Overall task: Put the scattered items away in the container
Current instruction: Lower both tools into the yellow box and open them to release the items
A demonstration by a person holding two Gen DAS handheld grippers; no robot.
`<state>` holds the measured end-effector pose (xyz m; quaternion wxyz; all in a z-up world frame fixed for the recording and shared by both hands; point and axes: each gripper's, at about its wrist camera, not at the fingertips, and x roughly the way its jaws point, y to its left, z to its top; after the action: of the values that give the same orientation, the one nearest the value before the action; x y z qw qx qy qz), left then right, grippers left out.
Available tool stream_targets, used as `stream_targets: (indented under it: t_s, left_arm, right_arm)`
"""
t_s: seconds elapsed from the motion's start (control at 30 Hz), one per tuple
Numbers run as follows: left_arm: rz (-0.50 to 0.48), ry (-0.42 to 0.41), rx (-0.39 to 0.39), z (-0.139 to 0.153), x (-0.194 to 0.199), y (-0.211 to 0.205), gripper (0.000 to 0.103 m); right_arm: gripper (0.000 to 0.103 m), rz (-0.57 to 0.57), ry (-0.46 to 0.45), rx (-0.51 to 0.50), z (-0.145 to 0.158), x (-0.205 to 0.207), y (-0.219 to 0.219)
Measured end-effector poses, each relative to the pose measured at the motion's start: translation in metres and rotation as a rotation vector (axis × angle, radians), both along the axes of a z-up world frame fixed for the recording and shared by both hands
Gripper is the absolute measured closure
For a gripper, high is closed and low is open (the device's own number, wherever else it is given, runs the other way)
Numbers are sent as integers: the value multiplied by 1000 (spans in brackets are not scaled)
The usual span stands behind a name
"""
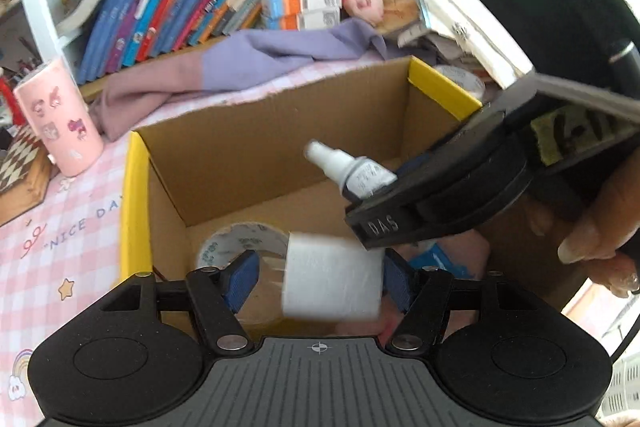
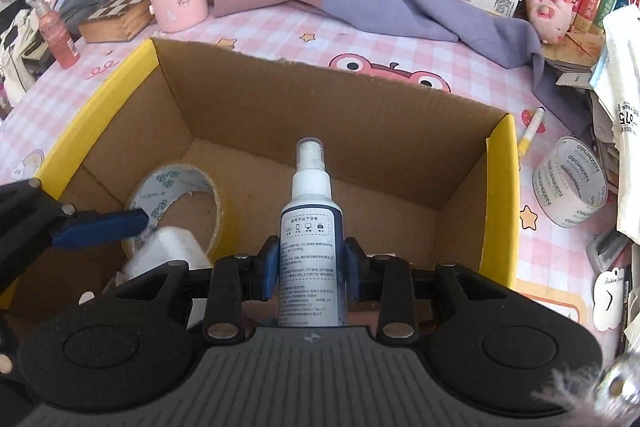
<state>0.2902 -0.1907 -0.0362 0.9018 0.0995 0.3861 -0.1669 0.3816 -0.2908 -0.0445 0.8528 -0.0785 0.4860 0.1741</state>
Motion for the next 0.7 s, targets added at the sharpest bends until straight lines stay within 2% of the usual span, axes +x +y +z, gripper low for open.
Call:
stream_targets:
  t_s: [0.07, 0.17, 0.27, 0.63, 0.7]
  left_arm:
    - [4, -22, 14, 2, -3, -1, 34]
    - [20, -56, 27, 7, -8, 1, 25]
    - [39, -84, 25, 13, -14, 5, 24]
    - [129, -206, -70, 61, -57, 48, 19]
    - [147, -226, -92, 67, -68, 60, 14]
  right_arm:
    - [71, -2, -3, 8, 0, -1, 0]
    - [68, -12, -45, 32, 7, -5, -2]
    - [65, -27, -80, 57, 16, -9, -5]
    - [59, -124, -300, 127, 71, -61, -15]
    - [59, -148, -334, 132, 78, -74, -15]
